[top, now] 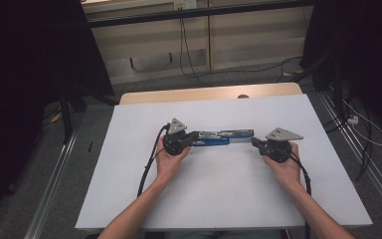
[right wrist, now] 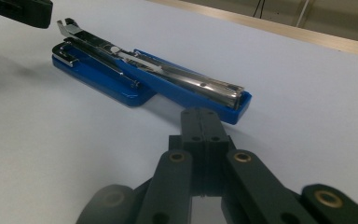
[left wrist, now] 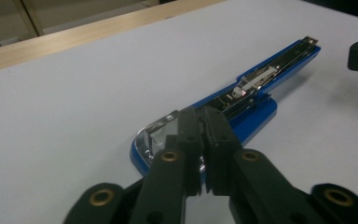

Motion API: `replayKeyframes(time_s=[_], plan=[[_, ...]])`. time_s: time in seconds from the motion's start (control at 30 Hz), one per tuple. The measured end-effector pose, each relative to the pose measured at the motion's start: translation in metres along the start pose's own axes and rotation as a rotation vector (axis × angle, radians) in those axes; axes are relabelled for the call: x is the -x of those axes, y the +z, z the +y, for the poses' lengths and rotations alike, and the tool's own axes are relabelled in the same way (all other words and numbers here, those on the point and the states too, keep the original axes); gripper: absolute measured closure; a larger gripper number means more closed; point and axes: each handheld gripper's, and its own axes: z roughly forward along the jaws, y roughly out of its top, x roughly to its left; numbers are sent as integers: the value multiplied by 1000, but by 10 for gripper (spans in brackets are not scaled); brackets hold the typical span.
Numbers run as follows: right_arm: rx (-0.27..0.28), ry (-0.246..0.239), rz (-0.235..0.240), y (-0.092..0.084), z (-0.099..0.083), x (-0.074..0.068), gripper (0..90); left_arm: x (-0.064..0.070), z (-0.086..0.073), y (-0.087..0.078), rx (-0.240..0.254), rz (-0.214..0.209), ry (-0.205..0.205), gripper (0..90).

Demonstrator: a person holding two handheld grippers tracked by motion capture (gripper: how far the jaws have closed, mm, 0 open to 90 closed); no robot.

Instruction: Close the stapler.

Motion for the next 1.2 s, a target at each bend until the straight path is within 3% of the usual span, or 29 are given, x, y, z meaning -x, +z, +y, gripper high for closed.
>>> replayKeyframes(time_s=[0.2,0.33,0.43,0.67,0.8,0.93,1.2], plan=[[-9,-8,7,6,1,-1,900,3,-2,4,-30,-18,12,900],[-13,-6,5,6,2,0,900,1,-3,7,-40,-2,30,900],[-14,0,6,6,2,2,900,-3,-3,9,-46,-17,6,900],[-31,9,10,10,5,4,900,-3,-7,13,-93,-11,32,900],[-51,-4,32,14,7,1,900,-2,-8,14,-86,-12,25,900],[-74,-25,38,17,6,0,900,-2,-8,15,-91,-6,46,900],[-124,-12,21,21,9,5,900,-2,-8,16,-85,-15,43,900]])
